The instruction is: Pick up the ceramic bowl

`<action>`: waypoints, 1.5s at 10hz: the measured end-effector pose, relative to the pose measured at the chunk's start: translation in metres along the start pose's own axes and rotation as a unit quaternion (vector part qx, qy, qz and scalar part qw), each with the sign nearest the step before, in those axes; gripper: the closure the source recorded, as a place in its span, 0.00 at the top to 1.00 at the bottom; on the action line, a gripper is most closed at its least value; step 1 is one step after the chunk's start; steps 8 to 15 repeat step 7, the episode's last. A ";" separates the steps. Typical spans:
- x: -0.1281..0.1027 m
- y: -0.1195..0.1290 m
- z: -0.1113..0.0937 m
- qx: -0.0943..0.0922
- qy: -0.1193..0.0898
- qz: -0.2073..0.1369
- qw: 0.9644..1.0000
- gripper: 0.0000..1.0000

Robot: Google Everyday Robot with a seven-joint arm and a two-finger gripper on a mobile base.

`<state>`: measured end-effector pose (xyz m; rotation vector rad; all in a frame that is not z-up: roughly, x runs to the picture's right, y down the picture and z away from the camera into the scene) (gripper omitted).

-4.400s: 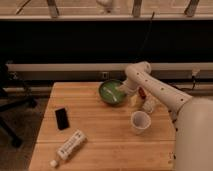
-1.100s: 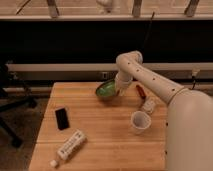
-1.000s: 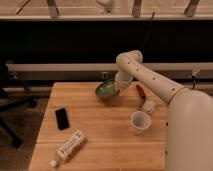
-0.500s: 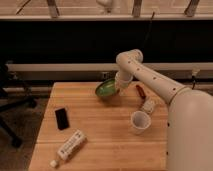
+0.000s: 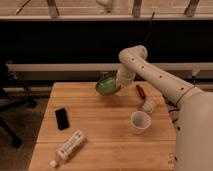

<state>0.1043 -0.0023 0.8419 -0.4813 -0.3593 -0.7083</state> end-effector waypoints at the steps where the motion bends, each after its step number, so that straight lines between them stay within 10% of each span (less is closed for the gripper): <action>1: -0.001 0.000 -0.005 0.006 0.001 -0.003 1.000 0.06; 15: -0.001 -0.002 -0.013 0.016 0.001 -0.010 1.000 0.06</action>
